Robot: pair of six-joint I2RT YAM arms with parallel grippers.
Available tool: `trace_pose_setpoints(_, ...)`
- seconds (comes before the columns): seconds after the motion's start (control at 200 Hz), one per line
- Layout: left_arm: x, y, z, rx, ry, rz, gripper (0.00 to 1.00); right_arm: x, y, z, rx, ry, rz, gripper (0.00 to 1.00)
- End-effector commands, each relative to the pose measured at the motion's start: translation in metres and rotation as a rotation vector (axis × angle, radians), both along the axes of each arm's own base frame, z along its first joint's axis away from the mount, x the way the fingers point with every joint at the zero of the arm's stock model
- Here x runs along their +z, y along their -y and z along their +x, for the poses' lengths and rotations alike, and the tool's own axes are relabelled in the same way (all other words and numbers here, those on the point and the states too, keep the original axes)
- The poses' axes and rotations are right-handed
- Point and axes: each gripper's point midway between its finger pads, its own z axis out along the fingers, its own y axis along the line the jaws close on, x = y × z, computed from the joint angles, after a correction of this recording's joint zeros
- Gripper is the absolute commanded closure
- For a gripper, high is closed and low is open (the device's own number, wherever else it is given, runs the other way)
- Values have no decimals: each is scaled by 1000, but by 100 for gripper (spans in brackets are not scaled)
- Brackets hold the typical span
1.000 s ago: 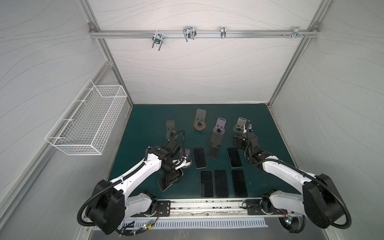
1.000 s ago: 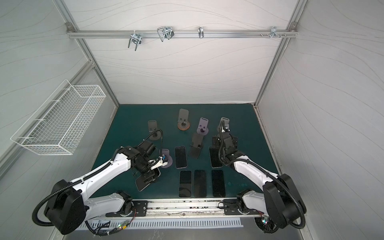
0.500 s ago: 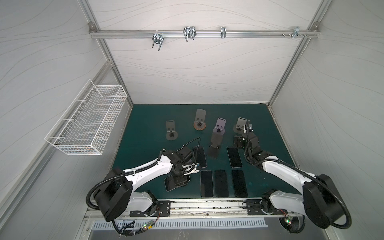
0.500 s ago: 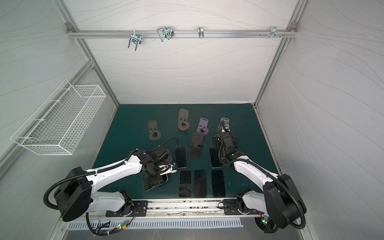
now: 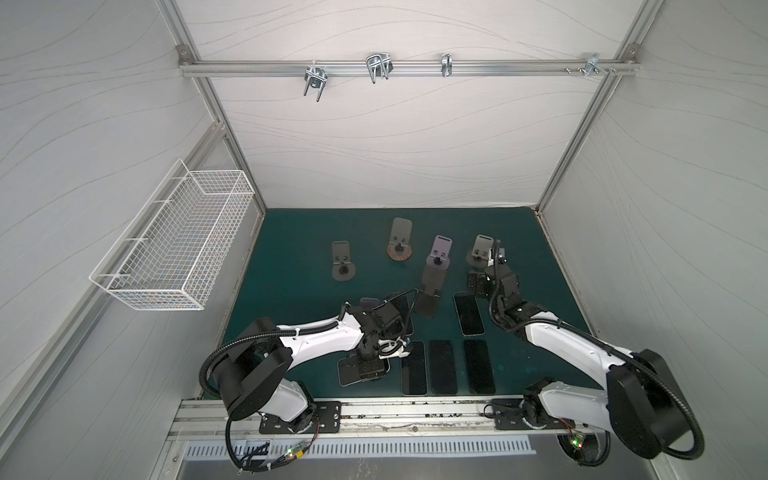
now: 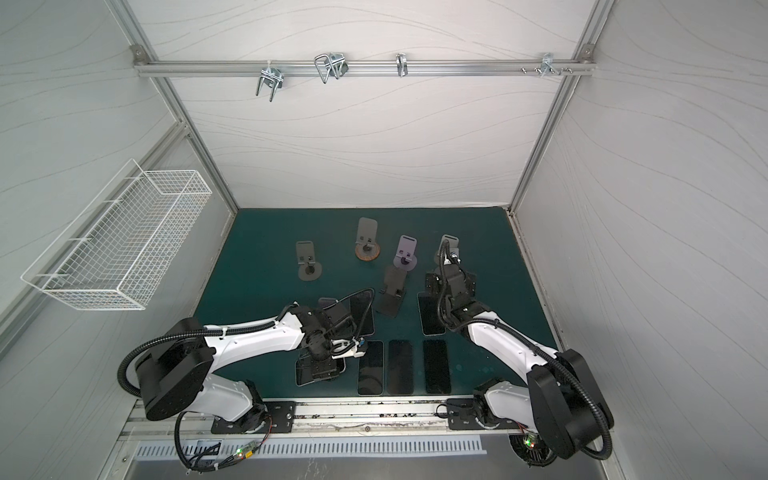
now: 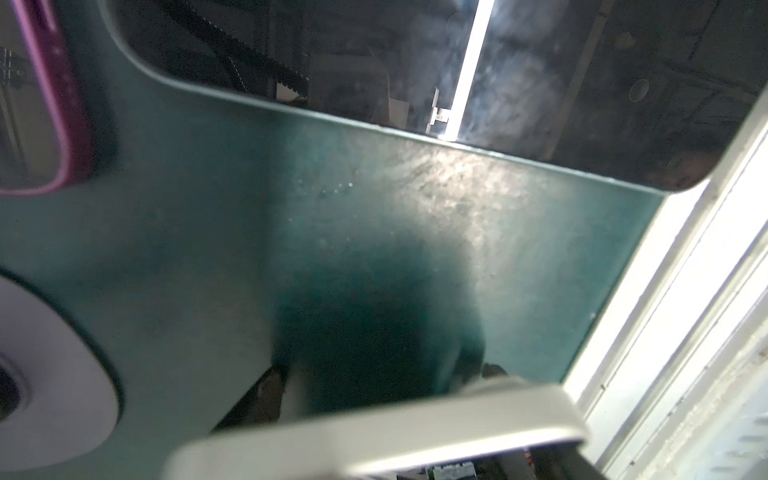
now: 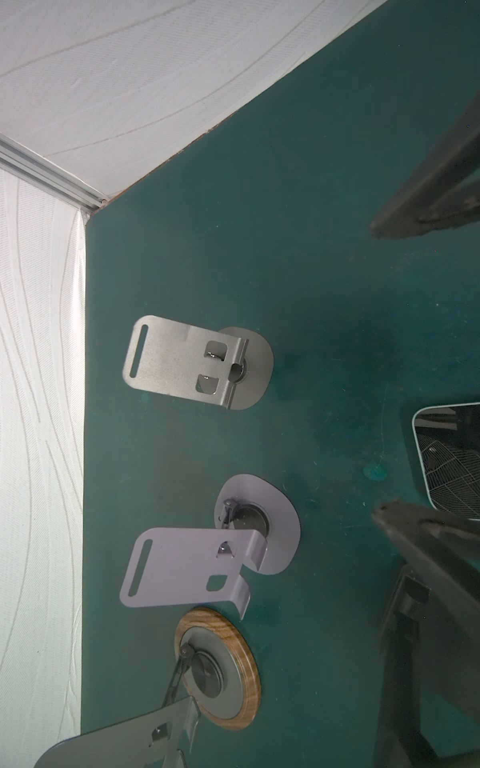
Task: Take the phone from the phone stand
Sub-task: 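Lower the white-framed phone with the left gripper flat onto the mat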
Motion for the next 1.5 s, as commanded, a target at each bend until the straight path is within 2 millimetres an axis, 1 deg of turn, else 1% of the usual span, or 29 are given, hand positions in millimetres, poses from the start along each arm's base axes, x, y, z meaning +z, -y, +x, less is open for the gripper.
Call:
trace_pose_setpoints(0.0, -8, 6, 6, -39, 12, -5, 50, 5, -1, 1, 2, 13, -14, 1)
trace_pose_setpoints(0.13, -15, 6, 2, -36, -17, 2, 49, 3, -5, 3, 19, -2, -24, 1)
trace_pose_setpoints(0.27, -15, 5, -5, -43, -54, 2, 47, 2, -5, 5, 19, -8, -27, 1)
trace_pose_setpoints(0.465, -15, 4, -8, -56, -69, 1, 42, 2, -6, 5, 19, -9, -28, 1)
trace_pose_setpoints(0.6, -17, 6, -7, -54, -60, -7, 37, 0, -9, 6, 33, -20, -37, 1)
trace_pose_setpoints(0.77, -19, 4, -7, -54, -55, -1, 35, -2, -13, 9, 46, -37, -44, 1)
trace_pose_setpoints(1.021, -22, 5, -7, -38, -56, -6, 30, -3, -16, 10, 58, -42, -48, 1)
trace_pose_setpoints(1.131, -23, 5, -8, -37, -58, -7, 28, 1, -15, 7, 60, -23, -40, 1)
trace_pose_setpoints(1.346, -25, 4, -5, -29, -48, -2, 26, -1, -17, 7, 71, -28, -42, 1)
trace_pose_setpoints(1.496, -29, 2, -4, -22, -44, 12, 25, -2, -25, 7, 115, -32, -47, 1)
